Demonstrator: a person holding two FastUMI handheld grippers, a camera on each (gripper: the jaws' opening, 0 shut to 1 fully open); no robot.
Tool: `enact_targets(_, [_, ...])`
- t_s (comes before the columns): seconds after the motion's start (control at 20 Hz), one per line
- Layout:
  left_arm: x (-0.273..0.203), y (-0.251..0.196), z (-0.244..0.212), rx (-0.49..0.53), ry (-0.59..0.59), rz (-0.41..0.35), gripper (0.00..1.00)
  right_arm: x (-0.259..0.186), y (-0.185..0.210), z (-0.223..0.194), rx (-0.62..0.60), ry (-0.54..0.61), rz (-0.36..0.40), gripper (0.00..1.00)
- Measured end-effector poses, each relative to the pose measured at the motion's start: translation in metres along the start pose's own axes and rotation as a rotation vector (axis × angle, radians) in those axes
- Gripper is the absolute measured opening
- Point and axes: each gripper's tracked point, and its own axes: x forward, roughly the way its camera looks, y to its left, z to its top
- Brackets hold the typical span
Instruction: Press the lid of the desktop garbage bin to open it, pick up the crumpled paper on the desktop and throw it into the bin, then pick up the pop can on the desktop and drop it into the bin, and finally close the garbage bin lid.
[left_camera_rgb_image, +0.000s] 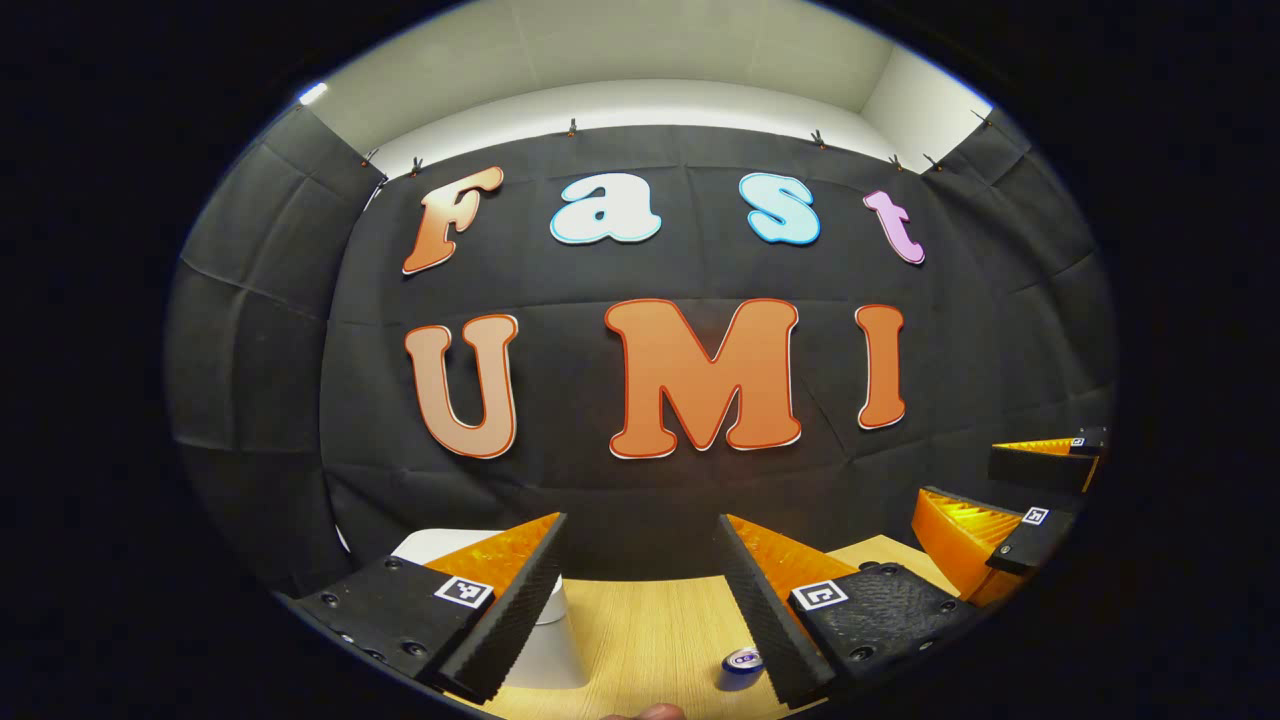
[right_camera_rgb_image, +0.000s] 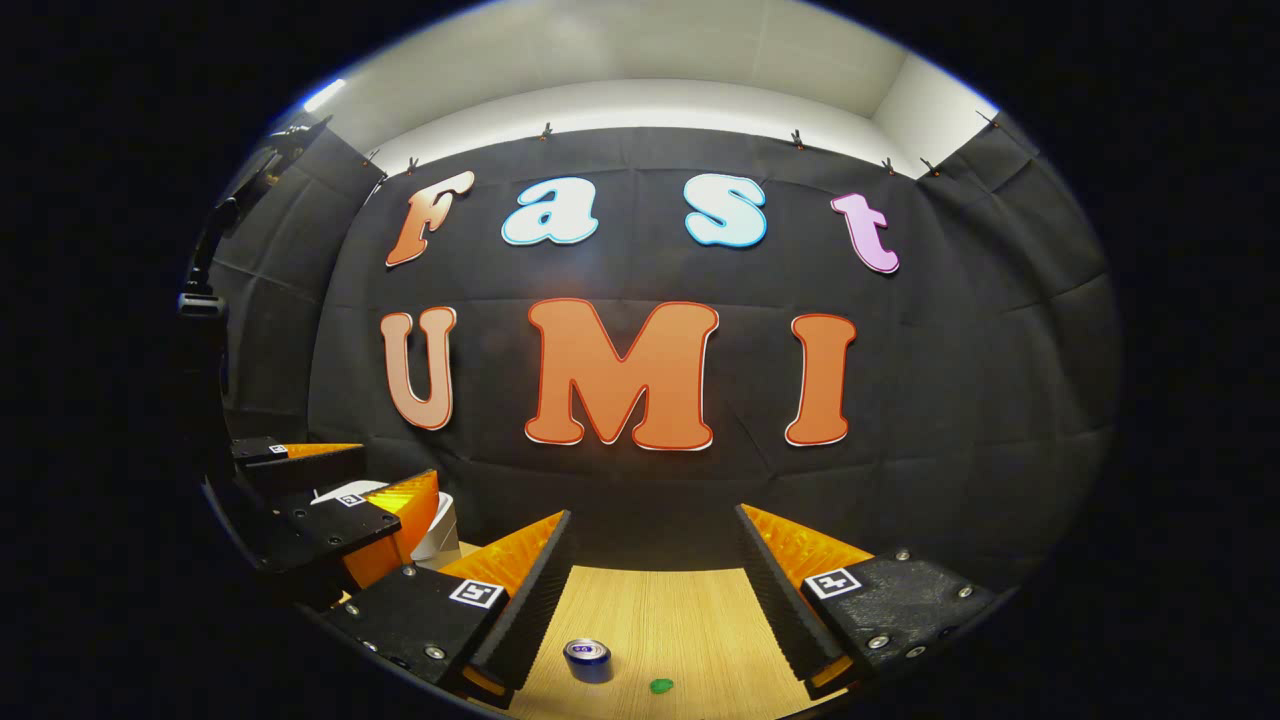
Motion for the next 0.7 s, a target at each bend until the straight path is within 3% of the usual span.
enact_targets(0.4, [-0.003,0.009,-0.001,0.001,-0.002,0.026,0.94,-0.002,-0.007,-0.012,0.002,0.010,0.005,0.93])
enact_targets(0.7, [-0.004,0.011,-0.003,-0.002,-0.003,0.051,0.94,0.007,-0.021,-0.016,0.088,0.004,-0.014,0.93])
